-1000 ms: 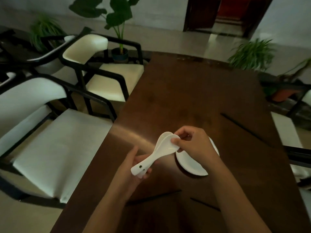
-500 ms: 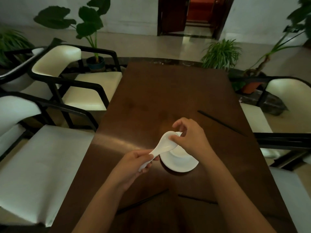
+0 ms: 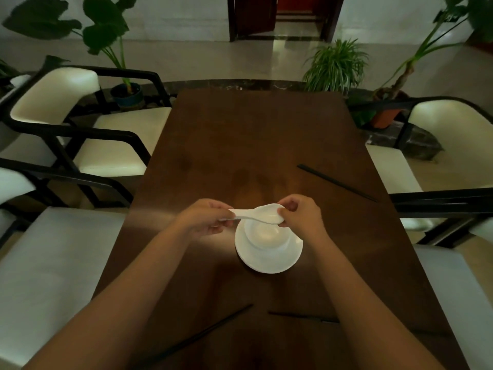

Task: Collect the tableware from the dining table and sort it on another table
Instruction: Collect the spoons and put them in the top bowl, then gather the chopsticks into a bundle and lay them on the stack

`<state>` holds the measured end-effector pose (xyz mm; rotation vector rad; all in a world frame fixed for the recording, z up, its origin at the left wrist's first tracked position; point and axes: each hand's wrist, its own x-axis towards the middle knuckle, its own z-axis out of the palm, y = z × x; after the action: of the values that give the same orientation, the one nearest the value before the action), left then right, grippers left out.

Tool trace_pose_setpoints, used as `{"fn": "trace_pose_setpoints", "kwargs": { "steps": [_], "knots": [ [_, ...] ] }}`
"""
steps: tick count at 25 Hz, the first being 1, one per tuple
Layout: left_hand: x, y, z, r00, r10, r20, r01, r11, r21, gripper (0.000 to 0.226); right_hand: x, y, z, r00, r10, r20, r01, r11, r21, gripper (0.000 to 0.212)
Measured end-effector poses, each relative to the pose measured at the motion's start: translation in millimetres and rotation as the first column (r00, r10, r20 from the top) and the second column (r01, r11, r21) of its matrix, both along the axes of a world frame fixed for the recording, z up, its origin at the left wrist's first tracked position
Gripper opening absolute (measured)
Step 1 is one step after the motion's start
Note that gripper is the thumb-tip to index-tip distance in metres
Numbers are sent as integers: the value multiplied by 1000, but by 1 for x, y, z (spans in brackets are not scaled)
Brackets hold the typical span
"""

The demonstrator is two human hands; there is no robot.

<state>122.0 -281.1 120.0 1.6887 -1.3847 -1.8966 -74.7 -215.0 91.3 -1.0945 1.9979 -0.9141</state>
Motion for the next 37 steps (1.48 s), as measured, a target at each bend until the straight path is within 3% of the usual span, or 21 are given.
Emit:
{"fn": "trace_pose_setpoints", "kwargs": {
  "steps": [3,9,14,21,23,25,28,29,31,34,37],
  "knots": [
    [-11,-7,-25,989,146,-24,-145,989,40,8,-2,-9,-25,992,-7,-122,21,994,108,11],
    [-20,-6,-62,947,322,11,-322,945,56,18,2,-15,-52,929,157,-336,-56,955,292,13],
    [-20,-3,-73,960,274,61,-273,962,-27,16,8,-12,-62,826,291,-482,-133,933,335,20],
    [-19,-4,-80,964,251,87,-246,967,-67,16,14,-7,-63,622,435,-651,-244,898,367,14],
    [-19,-3,-82,966,240,99,-236,970,-54,9,17,-3,-61,613,443,-655,-271,896,353,16],
    [-17,-1,-82,966,226,128,-219,973,-67,31,18,3,-58,643,397,-655,-260,917,301,21],
    [5,12,-80,923,200,329,-60,919,-390,61,20,27,-53,737,201,-645,-250,968,15,24],
    [19,26,-78,907,188,376,26,867,-498,60,24,40,-53,756,177,-631,-304,947,-99,22],
    [53,71,-86,881,87,465,217,799,-561,57,39,72,-60,717,258,-647,-476,860,-185,17],
    [101,141,-112,700,-153,698,563,719,-407,62,69,107,-84,567,558,-606,-695,719,12,31],
    [128,174,-134,534,-226,814,694,668,-269,54,95,116,-104,417,771,-481,-766,583,271,49]
  ]
}}
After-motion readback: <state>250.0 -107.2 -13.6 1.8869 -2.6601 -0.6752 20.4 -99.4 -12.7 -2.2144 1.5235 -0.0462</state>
